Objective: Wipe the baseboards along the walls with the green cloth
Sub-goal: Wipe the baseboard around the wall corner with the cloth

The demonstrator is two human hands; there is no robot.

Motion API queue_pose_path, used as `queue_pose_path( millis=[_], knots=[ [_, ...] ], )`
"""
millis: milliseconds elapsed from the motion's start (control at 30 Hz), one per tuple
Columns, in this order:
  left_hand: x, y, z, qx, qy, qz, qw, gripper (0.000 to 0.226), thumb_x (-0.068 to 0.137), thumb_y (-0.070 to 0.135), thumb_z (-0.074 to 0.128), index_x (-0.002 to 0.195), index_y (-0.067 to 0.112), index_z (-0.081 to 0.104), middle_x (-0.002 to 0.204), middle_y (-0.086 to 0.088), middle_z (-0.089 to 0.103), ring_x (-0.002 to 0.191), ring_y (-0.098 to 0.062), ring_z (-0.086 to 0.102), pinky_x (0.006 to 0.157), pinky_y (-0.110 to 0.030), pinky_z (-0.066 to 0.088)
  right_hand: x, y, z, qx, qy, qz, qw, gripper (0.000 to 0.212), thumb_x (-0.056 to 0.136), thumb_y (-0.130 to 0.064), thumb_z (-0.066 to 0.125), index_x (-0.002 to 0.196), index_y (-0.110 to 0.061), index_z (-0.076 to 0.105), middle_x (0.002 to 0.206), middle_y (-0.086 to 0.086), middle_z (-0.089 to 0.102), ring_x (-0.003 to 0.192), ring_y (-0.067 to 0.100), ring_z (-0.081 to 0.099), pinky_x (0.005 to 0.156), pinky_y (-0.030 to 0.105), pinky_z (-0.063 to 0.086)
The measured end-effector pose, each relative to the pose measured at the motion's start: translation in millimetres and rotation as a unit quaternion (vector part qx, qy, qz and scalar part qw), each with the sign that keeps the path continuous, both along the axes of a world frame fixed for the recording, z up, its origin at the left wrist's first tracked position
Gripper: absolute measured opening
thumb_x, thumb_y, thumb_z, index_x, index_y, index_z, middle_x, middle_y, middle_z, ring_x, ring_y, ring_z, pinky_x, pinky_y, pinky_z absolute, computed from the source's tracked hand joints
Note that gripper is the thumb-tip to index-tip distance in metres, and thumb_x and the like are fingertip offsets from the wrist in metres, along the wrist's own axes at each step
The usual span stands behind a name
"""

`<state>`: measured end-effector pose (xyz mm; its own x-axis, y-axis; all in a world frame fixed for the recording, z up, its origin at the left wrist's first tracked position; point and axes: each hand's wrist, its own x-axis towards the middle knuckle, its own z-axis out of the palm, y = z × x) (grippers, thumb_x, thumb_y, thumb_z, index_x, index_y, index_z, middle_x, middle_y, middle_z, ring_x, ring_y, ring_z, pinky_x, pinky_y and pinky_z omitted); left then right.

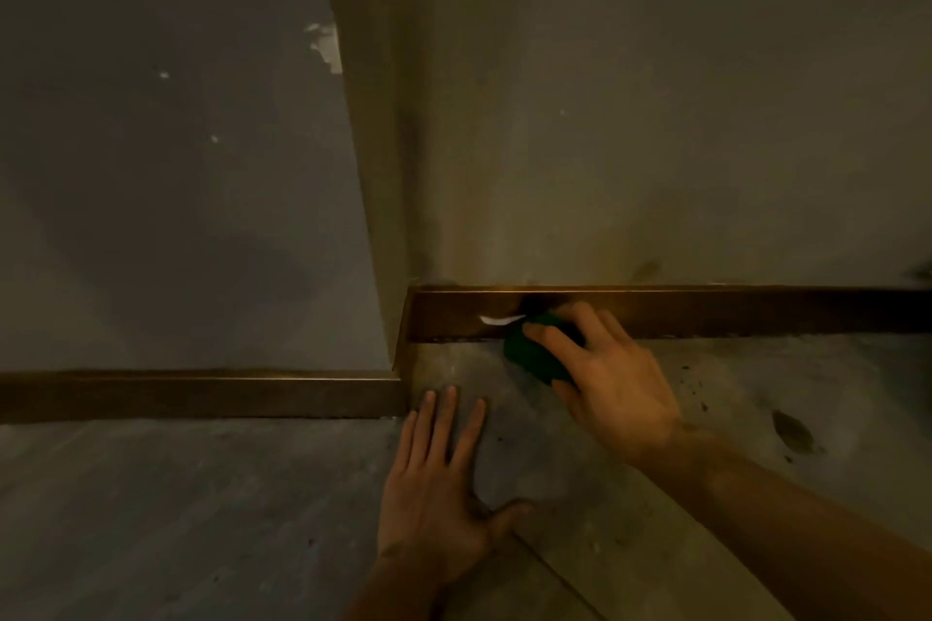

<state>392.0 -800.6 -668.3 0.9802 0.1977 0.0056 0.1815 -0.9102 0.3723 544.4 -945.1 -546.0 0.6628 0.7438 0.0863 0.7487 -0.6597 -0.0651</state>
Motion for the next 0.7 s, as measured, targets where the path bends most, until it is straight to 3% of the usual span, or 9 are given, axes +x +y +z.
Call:
queue_pose_path(
  millis=[133,233,333,433,567,700],
  knots=[
    [-2,1,-5,0.013,-0.002,-0.004,1.000,0.109,0.076,0.100,0.026,0.161,0.039,-0.003,0.171,0.000,-0.011,0.155,-0.025,-0.018,0.123,-0.051,0.001,-2,15,-5,-0.012,-0.050,0.041,0.998,0.068,0.068,-0.020,0.084,0.129,-0.025,0.055,0.125,0.013,0.053,0.103,0.035,0.055,0.058,0.041,0.053],
    [-1,2,-4,0.020,0.004,-0.007,1.000,0.108,0.077,0.099,0.029,0.162,0.037,0.004,0.171,-0.002,-0.004,0.157,-0.027,-0.010,0.122,-0.051,0.004,-1,25,-9,-0.043,-0.094,0.076,0.992,0.064,0.067,-0.015,0.084,0.125,-0.023,0.058,0.123,0.015,0.056,0.102,0.036,0.057,0.065,0.043,0.055],
    [-1,2,-5,0.022,0.016,-0.011,1.000,0.108,0.077,0.098,0.032,0.162,0.033,0.015,0.171,-0.005,0.005,0.157,-0.031,0.001,0.120,-0.051,0.009,3,39,-12,-0.058,-0.111,0.112,0.986,0.055,0.074,-0.007,0.070,0.125,-0.020,0.056,0.127,0.017,0.053,0.107,0.038,0.053,0.075,0.046,0.053],
    [-1,2,-7,0.030,0.025,-0.014,0.999,0.108,0.078,0.097,0.034,0.162,0.030,0.021,0.170,-0.007,0.014,0.156,-0.034,0.009,0.119,-0.052,0.014,2,57,-15,-0.057,-0.133,0.148,0.978,0.042,0.079,-0.010,0.048,0.119,-0.019,0.060,0.124,0.017,0.055,0.106,0.038,0.053,0.074,0.045,0.053],
    [2,1,-10,0.024,0.026,-0.018,0.999,0.109,0.077,0.098,0.037,0.162,0.032,0.018,0.170,-0.007,0.015,0.157,-0.034,0.008,0.119,-0.053,0.016,7,80,-29,-0.079,-0.174,0.185,0.964,0.035,0.081,-0.012,0.060,0.115,-0.019,0.063,0.126,0.015,0.054,0.109,0.036,0.053,0.077,0.042,0.051],
    [2,2,-8,0.030,0.028,-0.018,0.999,0.107,0.077,0.098,0.035,0.161,0.035,0.020,0.169,-0.005,0.020,0.156,-0.035,0.011,0.118,-0.052,0.016,17,92,-42,-0.078,-0.200,0.209,0.954,0.025,0.086,-0.013,0.059,0.109,-0.015,0.065,0.126,0.015,0.054,0.106,0.036,0.051,0.077,0.042,0.048]
  ],
)
